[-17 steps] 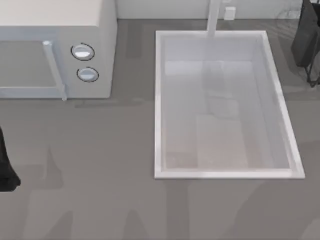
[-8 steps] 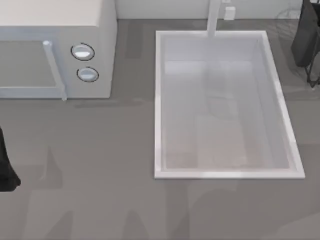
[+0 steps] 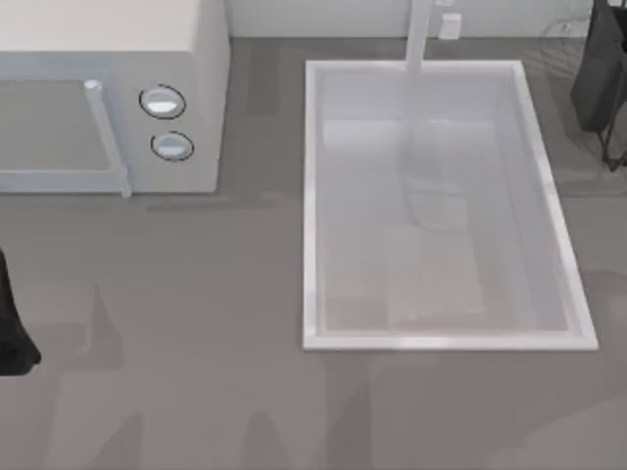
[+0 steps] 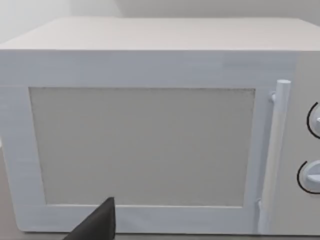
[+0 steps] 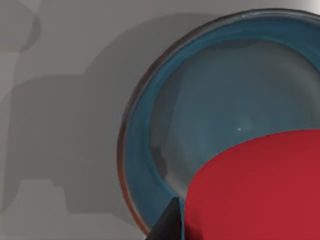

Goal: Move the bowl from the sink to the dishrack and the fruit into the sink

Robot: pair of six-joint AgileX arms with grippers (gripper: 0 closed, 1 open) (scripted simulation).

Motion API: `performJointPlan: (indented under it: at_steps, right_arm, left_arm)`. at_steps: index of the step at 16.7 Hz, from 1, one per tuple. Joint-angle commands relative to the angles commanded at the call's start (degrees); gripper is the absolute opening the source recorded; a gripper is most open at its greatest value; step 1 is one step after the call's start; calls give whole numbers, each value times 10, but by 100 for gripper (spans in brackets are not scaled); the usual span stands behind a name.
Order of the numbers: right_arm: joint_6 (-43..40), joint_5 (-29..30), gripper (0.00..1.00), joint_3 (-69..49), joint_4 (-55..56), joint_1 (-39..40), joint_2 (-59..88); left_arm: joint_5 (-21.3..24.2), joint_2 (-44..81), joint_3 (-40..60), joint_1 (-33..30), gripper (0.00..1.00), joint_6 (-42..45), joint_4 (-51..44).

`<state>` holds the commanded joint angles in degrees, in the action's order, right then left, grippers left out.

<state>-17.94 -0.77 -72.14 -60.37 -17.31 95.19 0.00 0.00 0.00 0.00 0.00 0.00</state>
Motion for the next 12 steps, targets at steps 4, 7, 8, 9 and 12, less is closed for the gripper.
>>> performJointPlan:
  at_steps: [4, 7, 8, 9, 12]
  right_arm:
    - [27, 42, 0, 26, 132, 94, -2]
    - [55, 90, 0, 61, 281, 181, -3]
    - [65, 108, 0, 75, 336, 211, -3]
    - [75, 127, 0, 90, 394, 241, -3]
    - [105, 187, 0, 140, 574, 328, -4]
  left_arm:
    - [0, 0, 0, 0, 100, 0, 0]
    - [0, 0, 0, 0, 100, 0, 0]
    - [0, 0, 0, 0, 100, 0, 0]
    - [0, 0, 0, 0, 100, 0, 0]
    - [0, 0, 0, 0, 100, 0, 0]
